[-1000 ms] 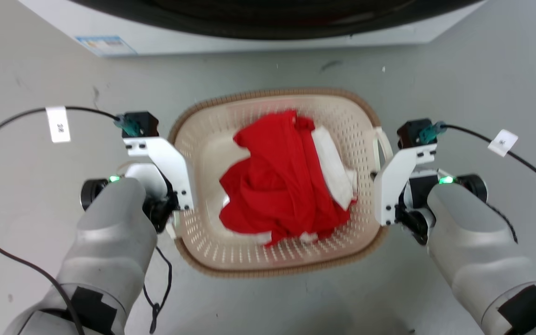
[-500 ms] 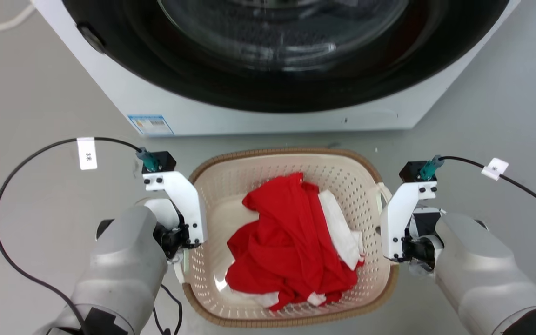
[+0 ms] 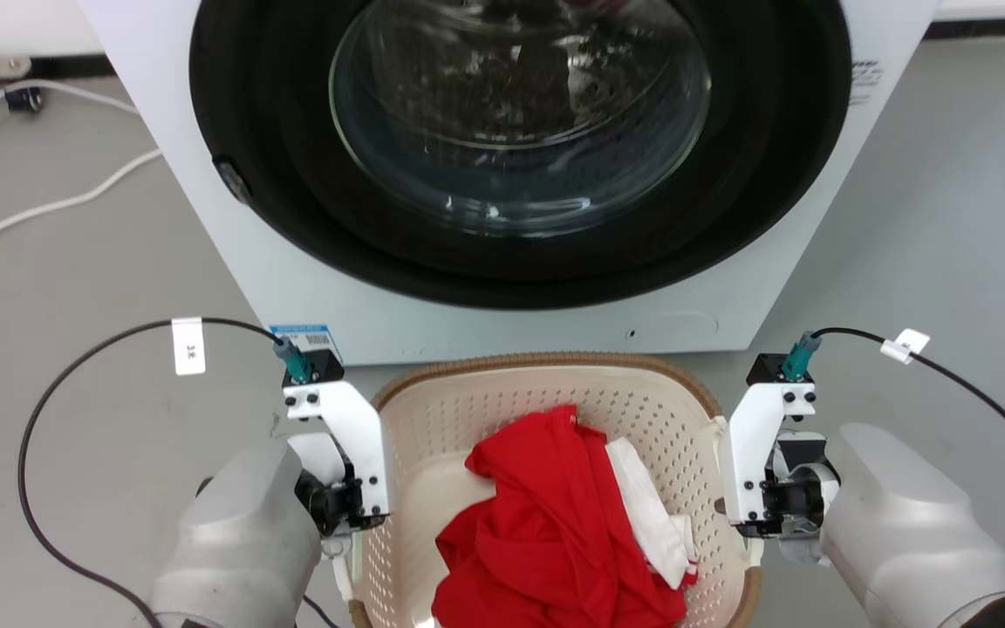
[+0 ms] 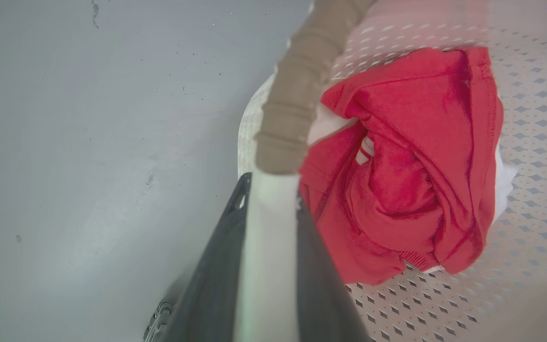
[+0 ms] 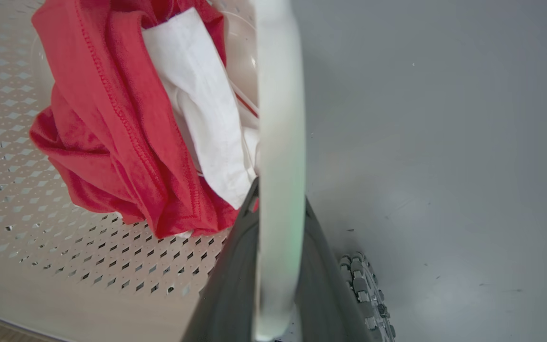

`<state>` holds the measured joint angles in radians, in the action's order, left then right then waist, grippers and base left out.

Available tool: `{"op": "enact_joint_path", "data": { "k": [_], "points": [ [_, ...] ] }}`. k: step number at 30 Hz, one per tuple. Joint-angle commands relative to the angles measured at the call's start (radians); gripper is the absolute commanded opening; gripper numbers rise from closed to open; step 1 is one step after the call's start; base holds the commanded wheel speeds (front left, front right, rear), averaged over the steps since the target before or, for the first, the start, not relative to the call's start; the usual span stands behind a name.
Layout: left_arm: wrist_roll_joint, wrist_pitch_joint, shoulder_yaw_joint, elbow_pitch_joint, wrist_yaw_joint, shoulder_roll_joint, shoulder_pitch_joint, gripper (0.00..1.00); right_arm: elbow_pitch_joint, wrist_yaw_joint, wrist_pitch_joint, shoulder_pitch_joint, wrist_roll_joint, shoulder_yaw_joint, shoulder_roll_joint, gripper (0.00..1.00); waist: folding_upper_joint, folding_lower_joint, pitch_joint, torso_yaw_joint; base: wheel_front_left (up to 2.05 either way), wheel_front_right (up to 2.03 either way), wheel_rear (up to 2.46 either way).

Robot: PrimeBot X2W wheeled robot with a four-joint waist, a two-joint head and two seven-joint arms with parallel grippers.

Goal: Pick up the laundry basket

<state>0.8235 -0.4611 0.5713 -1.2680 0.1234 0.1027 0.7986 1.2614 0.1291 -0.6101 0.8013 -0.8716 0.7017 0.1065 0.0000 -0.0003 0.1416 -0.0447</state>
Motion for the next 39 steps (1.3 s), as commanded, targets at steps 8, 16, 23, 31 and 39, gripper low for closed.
{"op": "enact_joint_path", "data": {
  "k": [8,16,23,31,39],
  "points": [
    [0.042,-0.021,0.018,0.013,0.013,-0.023,-0.057,0.00,0.017,0.003,-0.087,-0.020,-0.010,0.006,-0.028,0.00,0.0000,0.0003,-0.087,-0.019,0.00,0.00,0.00],
    [0.059,-0.003,0.027,0.005,0.013,-0.021,-0.104,0.00,0.022,0.003,-0.114,-0.035,0.000,0.009,-0.039,0.00,0.0000,0.0003,-0.124,-0.030,0.00,0.00,0.00],
    [0.066,0.007,0.035,-0.003,0.013,-0.026,-0.120,0.00,0.024,0.003,-0.119,-0.040,0.011,0.003,-0.036,0.00,0.0000,0.0003,-0.134,-0.031,0.00,0.00,0.00],
    [0.070,0.013,0.045,-0.008,0.013,-0.032,-0.122,0.00,0.024,0.003,-0.116,-0.043,0.025,-0.007,-0.028,0.00,0.0000,0.0003,-0.139,-0.028,0.00,0.00,0.00],
    [0.063,0.013,0.063,-0.011,0.013,-0.033,-0.118,0.00,0.024,0.003,-0.123,-0.044,0.043,-0.010,-0.026,0.00,0.0000,0.0003,-0.143,-0.026,0.00,0.00,0.00]
  ]
}}
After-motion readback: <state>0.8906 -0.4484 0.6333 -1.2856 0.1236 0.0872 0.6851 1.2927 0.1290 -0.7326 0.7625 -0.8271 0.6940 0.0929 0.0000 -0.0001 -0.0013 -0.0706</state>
